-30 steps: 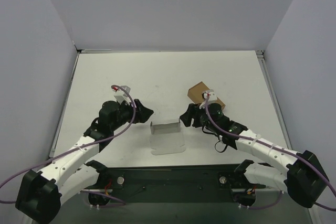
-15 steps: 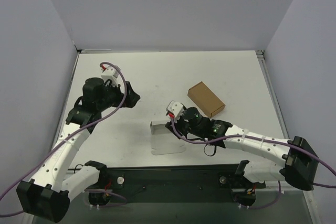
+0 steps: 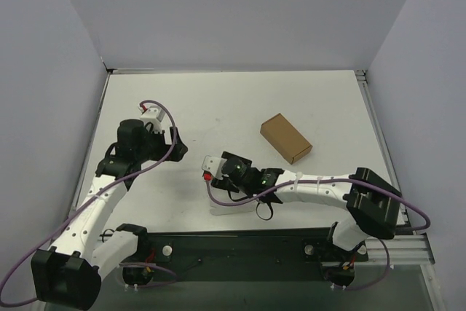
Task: Fold the paper box
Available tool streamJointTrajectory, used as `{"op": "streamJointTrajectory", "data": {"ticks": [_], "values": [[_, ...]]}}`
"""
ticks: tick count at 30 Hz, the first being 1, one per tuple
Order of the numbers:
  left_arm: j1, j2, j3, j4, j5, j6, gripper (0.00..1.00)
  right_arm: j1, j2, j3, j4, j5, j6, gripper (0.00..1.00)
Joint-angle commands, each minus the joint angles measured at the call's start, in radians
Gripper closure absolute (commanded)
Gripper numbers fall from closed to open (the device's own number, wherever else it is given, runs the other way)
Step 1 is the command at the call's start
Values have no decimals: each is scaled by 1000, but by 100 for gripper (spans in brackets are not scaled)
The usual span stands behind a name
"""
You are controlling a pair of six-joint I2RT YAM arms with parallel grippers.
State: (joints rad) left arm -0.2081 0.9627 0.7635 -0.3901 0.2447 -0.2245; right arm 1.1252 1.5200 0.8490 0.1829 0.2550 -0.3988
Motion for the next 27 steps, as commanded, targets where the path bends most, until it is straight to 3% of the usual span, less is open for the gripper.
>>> {"op": "streamJointTrajectory", "data": {"ticks": [1,5,10,13,20,23,26,27], "values": [[6,30,28,39,33,2,3,12,60,59,12,67,-81,46],[6,36,26,45,56,-6,3,10,123,84,7,64,-100,55],[6,16,25,45,42,-4,3,-7,154,139,-46,49,-60,83],[6,-5,23,42,10,2,3,-59,143,171,-126,-52,41,90],[7,-51,16,40,-22,10,3,-263,176,213,-304,-438,355,94],[6,-51,14,40,-19,10,3,-312,210,193,-301,-503,460,93],[6,-45,13,40,-13,8,3,-337,230,176,-277,-508,534,84],[6,-44,14,40,-10,8,3,-356,232,161,-257,-514,579,71]]}}
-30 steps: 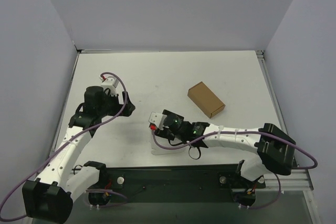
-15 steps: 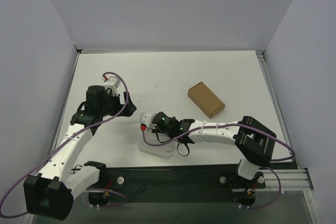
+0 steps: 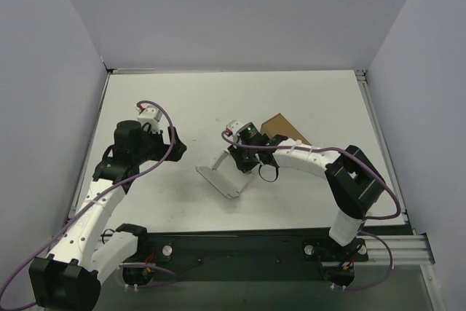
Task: Fold the paper box
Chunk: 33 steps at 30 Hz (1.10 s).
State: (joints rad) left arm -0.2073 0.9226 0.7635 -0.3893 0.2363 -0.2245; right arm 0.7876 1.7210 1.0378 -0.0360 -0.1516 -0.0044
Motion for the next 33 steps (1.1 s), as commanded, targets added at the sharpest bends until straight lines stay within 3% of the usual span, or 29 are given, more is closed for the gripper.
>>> {"op": "streamJointTrajectory", "data": {"ticks": [1,3,6,10,19,23,26,29,33], "values": [[6,-2,14,41,-2,8,3,-33,29,-35,-32,-111,207,63],[5,-4,13,40,0,8,3,-74,17,-62,5,-156,263,47],[5,-10,13,38,-12,11,3,-117,-33,-105,60,-210,316,42],[5,-51,10,26,-69,-12,3,-169,-116,-142,81,-217,369,41],[5,-189,-246,61,21,-333,3,-192,-192,-203,87,-95,442,42],[-30,-199,-401,234,95,-466,9,-191,-182,-249,145,-34,478,43],[-69,-133,-461,370,83,-519,10,-188,-172,-281,194,-9,509,44],[-159,13,-426,493,32,-527,10,-163,-159,-291,200,0,524,44],[-225,323,-330,601,0,-477,10,-105,-170,-301,194,33,538,44]]}}
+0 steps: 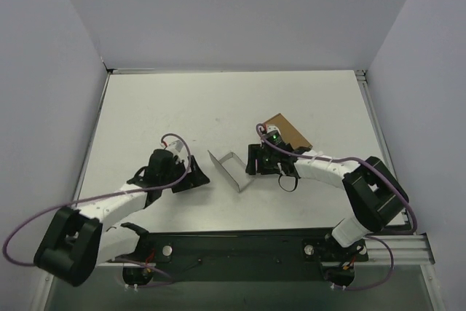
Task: Fold the paper box
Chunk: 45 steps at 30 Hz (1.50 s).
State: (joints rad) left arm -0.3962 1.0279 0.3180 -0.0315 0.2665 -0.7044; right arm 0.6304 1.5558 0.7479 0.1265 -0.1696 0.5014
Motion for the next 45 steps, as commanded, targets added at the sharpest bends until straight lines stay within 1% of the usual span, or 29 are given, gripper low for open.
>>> {"op": "streamJointTrajectory", "data": {"ticks": [1,4,6,9,11,13,15,16,17,18,19,20,21,22,23,24,25,26,27,29,30,31,32,33,34,36,37,41,45], "values": [[-30,268,139,257,-35,17,10,77,-16,-25,35,53,45,44],[-18,427,197,393,-1,51,10,127,-45,-62,53,22,65,44],[-18,530,266,504,85,72,10,159,-68,-91,100,-63,100,44],[-41,631,354,620,190,75,11,207,-129,-162,197,-151,176,44],[-55,665,386,704,221,79,11,213,-184,-209,245,-177,225,44],[-53,695,435,711,234,85,11,207,-229,-214,216,-157,229,44],[-30,675,460,619,202,101,11,200,-255,-197,106,-70,186,44],[-20,658,458,569,160,121,11,195,-281,-193,43,-45,169,44],[-3,635,449,550,146,134,11,187,-293,-188,18,-22,157,43],[5,571,441,521,128,172,11,163,-309,-179,1,-10,122,43],[7,531,422,428,43,195,11,141,-336,-177,-13,-11,111,43],[7,485,415,377,-4,216,11,120,-348,-179,-11,-21,95,41],[5,395,403,333,-53,250,10,67,-355,-174,-5,-71,56,40],[5,346,359,290,-94,262,10,40,-359,-170,19,-99,23,40],[5,295,334,274,-111,269,10,19,-359,-165,28,-116,-6,39],[5,191,307,260,-125,272,10,-13,-353,-150,35,-131,-35,38],[7,138,284,216,-133,272,10,-21,-337,-141,57,-151,-108,37],[5,85,239,196,-156,272,10,-29,-321,-133,67,-163,-136,36],[10,-11,224,168,-170,251,9,-40,-301,-125,77,-166,-153,36],[11,-104,178,63,-240,208,9,-60,-240,-120,137,-185,-152,36],[11,-189,156,33,-259,138,9,-70,-194,-124,166,-192,-141,36],[10,-233,123,-22,-259,106,9,-78,-174,-137,226,-218,-126,36],[10,-314,93,-39,-277,82,9,-80,-154,-145,258,-225,-98,36],[10,-351,34,-57,-282,38,9,-81,-137,-154,290,-238,-84,36],[8,-385,9,-92,-280,20,9,-80,-108,-165,358,-255,-69,36],[7,-452,-55,-114,-267,-19,10,-75,-64,-193,416,-286,-35,37],[2,-471,-71,-126,-228,-30,10,-72,-53,-196,450,-291,-26,37],[-13,-546,-123,-153,-171,-88,12,-28,-42,-225,479,-265,11,38],[-13,-574,-194,-75,-145,-150,13,61,-88,-271,453,-180,58,39]]}}
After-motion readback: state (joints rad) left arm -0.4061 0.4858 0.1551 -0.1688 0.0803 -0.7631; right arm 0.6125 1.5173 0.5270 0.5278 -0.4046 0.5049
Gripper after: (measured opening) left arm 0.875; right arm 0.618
